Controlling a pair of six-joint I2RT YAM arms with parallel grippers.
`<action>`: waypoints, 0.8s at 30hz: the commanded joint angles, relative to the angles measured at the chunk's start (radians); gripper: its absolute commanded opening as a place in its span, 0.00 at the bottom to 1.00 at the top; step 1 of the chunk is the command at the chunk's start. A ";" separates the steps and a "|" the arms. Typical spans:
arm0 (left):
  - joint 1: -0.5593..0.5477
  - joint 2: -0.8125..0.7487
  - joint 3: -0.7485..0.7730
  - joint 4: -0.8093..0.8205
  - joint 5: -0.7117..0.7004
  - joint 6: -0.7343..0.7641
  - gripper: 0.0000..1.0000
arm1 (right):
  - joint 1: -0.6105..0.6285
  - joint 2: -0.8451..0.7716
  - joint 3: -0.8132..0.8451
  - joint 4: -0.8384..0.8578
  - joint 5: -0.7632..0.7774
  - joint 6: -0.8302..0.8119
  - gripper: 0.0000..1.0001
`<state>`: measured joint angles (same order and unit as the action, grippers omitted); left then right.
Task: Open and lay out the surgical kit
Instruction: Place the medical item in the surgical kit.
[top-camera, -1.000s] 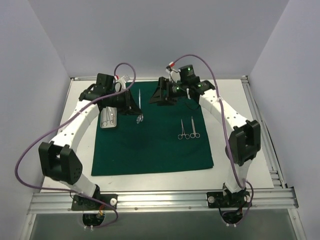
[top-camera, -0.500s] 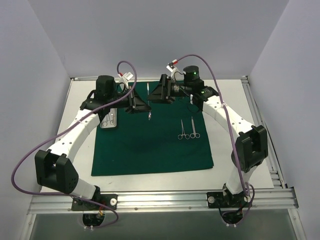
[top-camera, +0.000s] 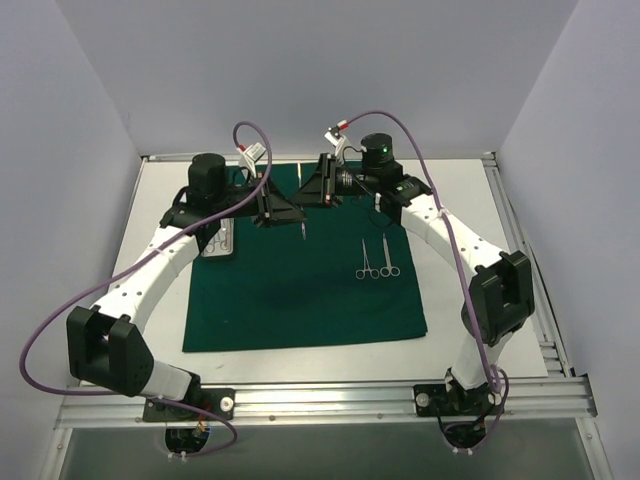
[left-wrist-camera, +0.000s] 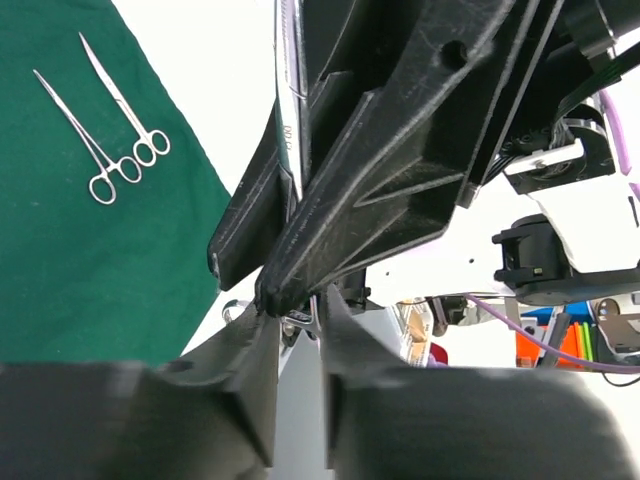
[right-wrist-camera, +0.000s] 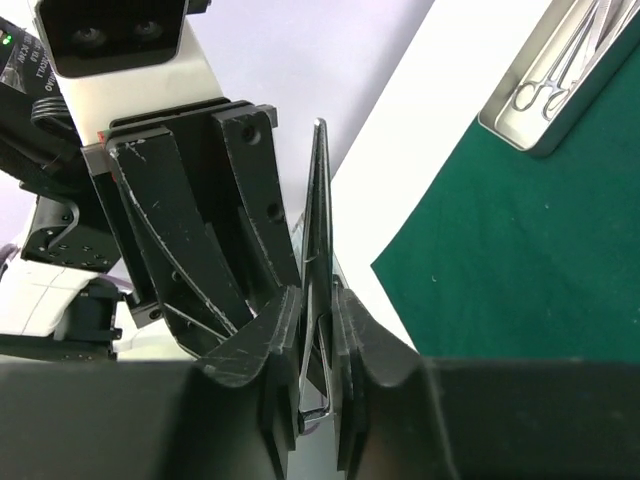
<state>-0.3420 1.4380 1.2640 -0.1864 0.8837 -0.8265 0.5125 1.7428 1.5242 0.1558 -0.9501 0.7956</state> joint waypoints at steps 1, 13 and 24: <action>0.004 -0.022 0.014 0.090 0.049 -0.002 0.27 | 0.006 -0.017 -0.001 0.027 -0.012 -0.007 0.00; 0.136 0.033 0.207 -0.604 -0.438 0.412 0.94 | 0.009 0.167 0.304 -0.689 0.445 -0.329 0.00; 0.152 0.217 0.373 -0.838 -0.907 0.510 0.94 | 0.066 0.356 0.312 -0.927 0.898 -0.302 0.00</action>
<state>-0.1982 1.6684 1.6073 -0.9634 0.0948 -0.3584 0.5610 2.0960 1.8412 -0.6785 -0.2119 0.4927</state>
